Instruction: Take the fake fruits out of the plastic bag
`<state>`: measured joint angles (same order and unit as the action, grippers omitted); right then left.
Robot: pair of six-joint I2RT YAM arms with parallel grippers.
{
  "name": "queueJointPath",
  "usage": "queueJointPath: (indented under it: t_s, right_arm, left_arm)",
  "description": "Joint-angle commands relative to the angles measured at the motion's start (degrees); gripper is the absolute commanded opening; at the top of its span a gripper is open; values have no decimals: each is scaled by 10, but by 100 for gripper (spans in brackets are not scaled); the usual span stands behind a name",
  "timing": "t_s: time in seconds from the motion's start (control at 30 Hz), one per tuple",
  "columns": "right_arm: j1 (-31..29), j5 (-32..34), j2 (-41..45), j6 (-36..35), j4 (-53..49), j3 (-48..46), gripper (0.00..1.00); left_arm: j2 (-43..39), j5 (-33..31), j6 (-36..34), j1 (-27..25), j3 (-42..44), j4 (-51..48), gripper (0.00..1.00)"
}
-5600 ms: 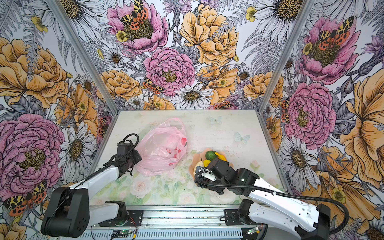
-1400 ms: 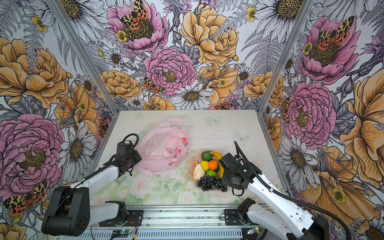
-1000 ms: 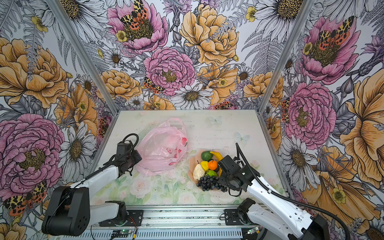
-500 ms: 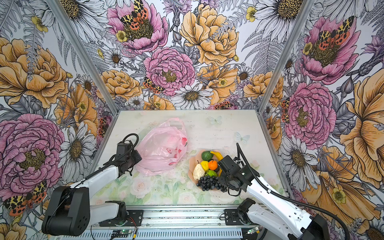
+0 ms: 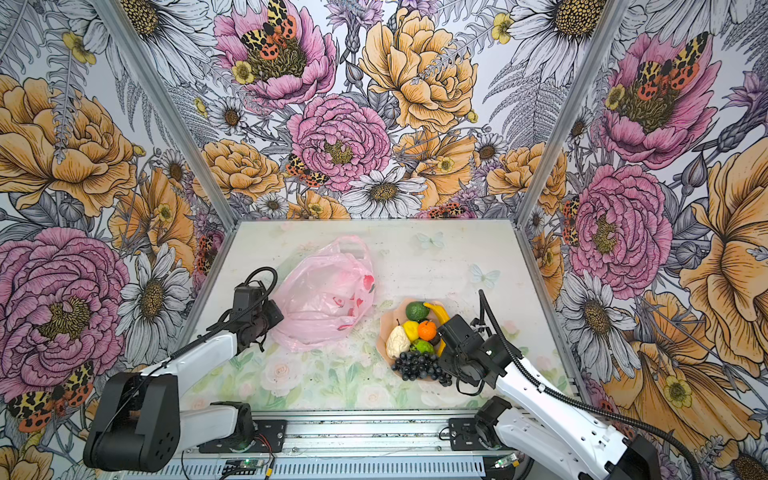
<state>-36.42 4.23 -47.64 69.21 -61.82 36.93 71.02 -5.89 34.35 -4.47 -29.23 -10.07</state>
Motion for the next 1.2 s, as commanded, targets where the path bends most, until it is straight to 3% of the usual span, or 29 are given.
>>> queueJointPath:
  t_s: [0.0, 0.17, 0.33, 0.53, 0.67, 0.8, 1.0, 1.17]
  right_arm:
    - [-3, 5, 6, 5, 3, 8, 22]
    - [-6, -7, 7, 14, 7, 4, 22]
    - [-8, -11, 10, 21, 7, 6, 29]
    - [-10, 6, 19, 11, -30, 30, 29]
    - [-10, 36, 34, 3, -79, 63, 36]
    - [-12, 25, 47, 4, -85, 63, 43]
    - [-53, 14, 78, 46, -73, 48, 53]
    - [-127, 18, 98, 87, -72, 19, 56]
  left_arm:
    - [4, 8, -8, 5, 4, 14, 3]
    - [4, 8, -8, 5, 4, 14, 2]
    - [4, 8, -8, 5, 4, 14, 2]
    - [4, 8, -8, 5, 4, 14, 2]
    - [5, 8, -9, 5, 4, 14, 2]
    - [6, 9, -9, 5, 3, 15, 3]
    - [6, 9, -9, 5, 3, 15, 2]
    - [7, 8, -9, 5, 3, 15, 3]
